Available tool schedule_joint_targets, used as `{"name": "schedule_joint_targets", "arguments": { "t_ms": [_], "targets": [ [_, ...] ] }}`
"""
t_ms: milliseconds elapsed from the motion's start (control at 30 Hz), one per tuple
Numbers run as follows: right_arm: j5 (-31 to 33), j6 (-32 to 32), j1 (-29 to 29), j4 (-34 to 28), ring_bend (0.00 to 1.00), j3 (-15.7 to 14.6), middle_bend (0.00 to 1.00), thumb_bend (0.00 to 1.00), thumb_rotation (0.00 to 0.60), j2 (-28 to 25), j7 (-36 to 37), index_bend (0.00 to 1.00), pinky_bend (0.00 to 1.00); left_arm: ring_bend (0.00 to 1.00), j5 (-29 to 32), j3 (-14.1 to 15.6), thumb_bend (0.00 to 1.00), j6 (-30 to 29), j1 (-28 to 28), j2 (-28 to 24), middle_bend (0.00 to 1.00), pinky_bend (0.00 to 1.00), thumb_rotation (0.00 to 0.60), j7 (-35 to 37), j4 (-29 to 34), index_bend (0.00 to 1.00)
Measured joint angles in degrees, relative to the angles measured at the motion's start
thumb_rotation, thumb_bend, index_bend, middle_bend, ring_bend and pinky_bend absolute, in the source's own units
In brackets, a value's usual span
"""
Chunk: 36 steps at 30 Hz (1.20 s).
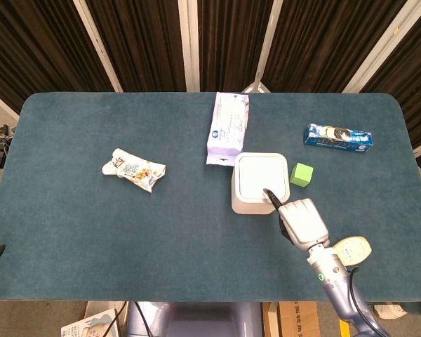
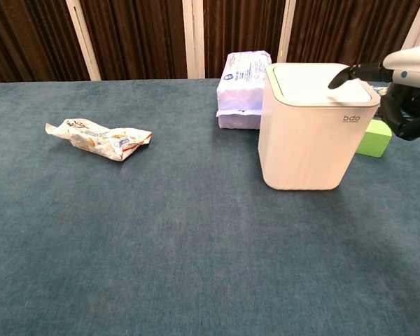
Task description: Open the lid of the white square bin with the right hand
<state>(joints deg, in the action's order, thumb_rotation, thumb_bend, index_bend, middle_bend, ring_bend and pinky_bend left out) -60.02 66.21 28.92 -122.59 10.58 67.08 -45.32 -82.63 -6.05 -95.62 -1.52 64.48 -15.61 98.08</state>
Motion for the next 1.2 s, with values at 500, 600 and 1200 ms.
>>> {"name": "schedule_joint_targets", "arguments": {
  "t_ms": [500,600,1200],
  "targets": [
    [0.1,0.5,1.4,1.1,0.85,-1.7,0.82,0.93,0.6,-0.3,1.4,0.28,0.85,0.0,-0.5,0.3,0.07,0.2,0.1,-0.2,0.06,0.0,0.6,0.7,-0.1,0.17],
    [-0.3,0.9,1.5,0.8,0.85,-1.8,0.82,0.92,0.6,-0.5,1.7,0.12,0.85,0.0,-0.5,0.3,0.07,0.2,0.1,-0.2,0.06,0.0,0.6,0.8,0.0,0.17],
    [-19.6,15.4,-9.1,4.5,0.06,-4.6,0.02,0.37,0.6,-3.5,21.5,0.0,0.08,0.0,-0.8,0.3,0.07,0.1,0.1,0.0,0.06,0.0,0.6,0.6,-0.1,0.17]
  ]
}}
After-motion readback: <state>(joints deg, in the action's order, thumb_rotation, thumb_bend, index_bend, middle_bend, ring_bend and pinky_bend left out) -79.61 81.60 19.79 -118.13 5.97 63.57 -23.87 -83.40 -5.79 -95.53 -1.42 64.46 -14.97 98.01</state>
